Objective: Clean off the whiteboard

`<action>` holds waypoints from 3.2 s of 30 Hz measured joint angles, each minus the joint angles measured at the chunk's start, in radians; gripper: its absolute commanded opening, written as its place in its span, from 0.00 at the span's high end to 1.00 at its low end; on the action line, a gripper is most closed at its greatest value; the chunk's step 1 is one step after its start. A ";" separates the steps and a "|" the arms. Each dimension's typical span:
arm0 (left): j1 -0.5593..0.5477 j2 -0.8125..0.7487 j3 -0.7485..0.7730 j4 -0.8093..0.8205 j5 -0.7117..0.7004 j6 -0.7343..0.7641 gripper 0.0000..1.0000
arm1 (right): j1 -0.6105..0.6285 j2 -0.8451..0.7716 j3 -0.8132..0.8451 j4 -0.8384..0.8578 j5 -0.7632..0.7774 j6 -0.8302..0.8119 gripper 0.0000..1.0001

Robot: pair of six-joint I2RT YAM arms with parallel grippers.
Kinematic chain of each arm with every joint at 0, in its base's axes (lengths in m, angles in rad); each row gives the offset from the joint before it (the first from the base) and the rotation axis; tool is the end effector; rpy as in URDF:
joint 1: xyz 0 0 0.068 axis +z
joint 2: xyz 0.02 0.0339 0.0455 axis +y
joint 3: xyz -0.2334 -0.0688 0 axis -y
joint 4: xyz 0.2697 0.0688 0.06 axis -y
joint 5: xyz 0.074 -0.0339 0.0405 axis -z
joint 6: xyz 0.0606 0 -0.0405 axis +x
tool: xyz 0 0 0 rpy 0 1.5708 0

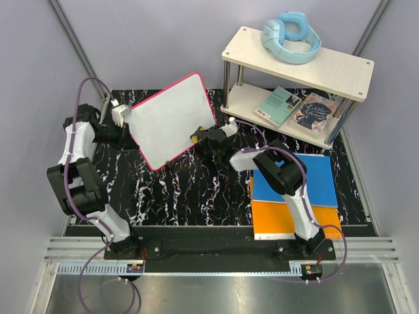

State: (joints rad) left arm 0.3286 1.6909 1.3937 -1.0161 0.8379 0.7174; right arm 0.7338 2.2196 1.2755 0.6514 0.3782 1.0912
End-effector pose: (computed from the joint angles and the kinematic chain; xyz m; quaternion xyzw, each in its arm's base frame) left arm 0.3483 0.0712 0.2128 0.2263 0.8788 -0.2909 0.3031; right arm 0.3808 0.3133 0.0786 0.2505 0.7559 0.3711 0.4777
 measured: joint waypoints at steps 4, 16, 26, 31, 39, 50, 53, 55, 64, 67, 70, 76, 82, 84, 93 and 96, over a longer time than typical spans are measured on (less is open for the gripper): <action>0.001 0.000 0.000 -0.002 0.000 0.000 1.00 | -0.001 0.000 0.023 -0.018 0.006 -0.040 1.00; 0.002 0.000 -0.002 -0.007 0.000 0.000 1.00 | -0.019 0.009 0.096 -0.056 0.028 -0.145 1.00; 0.002 0.000 -0.002 -0.007 0.000 0.001 1.00 | -0.067 0.013 0.106 -0.003 0.014 -0.163 1.00; 0.003 0.000 -0.002 -0.008 0.000 0.000 1.00 | -0.069 0.029 0.105 0.034 -0.009 -0.155 1.00; 0.006 0.000 -0.002 -0.016 0.000 -0.001 1.00 | -0.066 0.036 0.158 -0.014 -0.027 -0.201 1.00; -0.002 0.036 -0.034 -0.009 -0.163 0.090 1.00 | -0.004 0.121 0.584 -0.123 -0.137 -0.253 1.00; -0.010 0.042 -0.036 -0.012 -0.184 0.102 1.00 | 0.013 0.133 0.610 -0.126 -0.146 -0.258 1.00; -0.012 0.042 -0.036 -0.012 -0.189 0.105 1.00 | 0.019 0.139 0.609 -0.130 -0.154 -0.260 1.00; -0.012 0.042 -0.037 -0.010 -0.195 0.106 1.00 | 0.021 0.142 0.515 -0.147 -0.154 -0.286 1.00; -0.012 0.042 -0.040 -0.006 -0.195 0.104 1.00 | 0.018 0.142 0.500 -0.152 -0.156 -0.294 1.00; -0.012 0.041 -0.043 0.001 -0.195 0.095 0.96 | 0.018 0.142 0.488 -0.165 -0.160 -0.311 1.00; -0.012 0.011 -0.046 0.062 -0.190 0.008 0.42 | 0.025 0.132 0.455 -0.146 -0.164 -0.343 1.00; 0.004 -0.014 -0.045 0.156 -0.145 -0.141 0.25 | 0.068 0.086 0.383 -0.154 -0.166 -0.398 1.00; 0.022 -0.014 -0.045 0.196 -0.114 -0.216 0.23 | 0.090 0.078 0.361 -0.167 -0.181 -0.404 1.00; 0.096 0.106 -0.003 0.352 0.108 -0.504 0.19 | 0.161 0.064 0.303 -0.239 -0.268 -0.396 1.00; 0.085 0.137 -0.001 0.388 0.151 -0.544 0.18 | 0.164 0.058 0.282 -0.241 -0.275 -0.391 1.00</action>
State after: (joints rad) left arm 0.4141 1.8278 1.3930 -0.6277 0.9886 0.1730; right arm 0.8978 2.2772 1.5574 0.4103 0.1028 0.7006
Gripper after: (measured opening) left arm 0.813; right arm 0.255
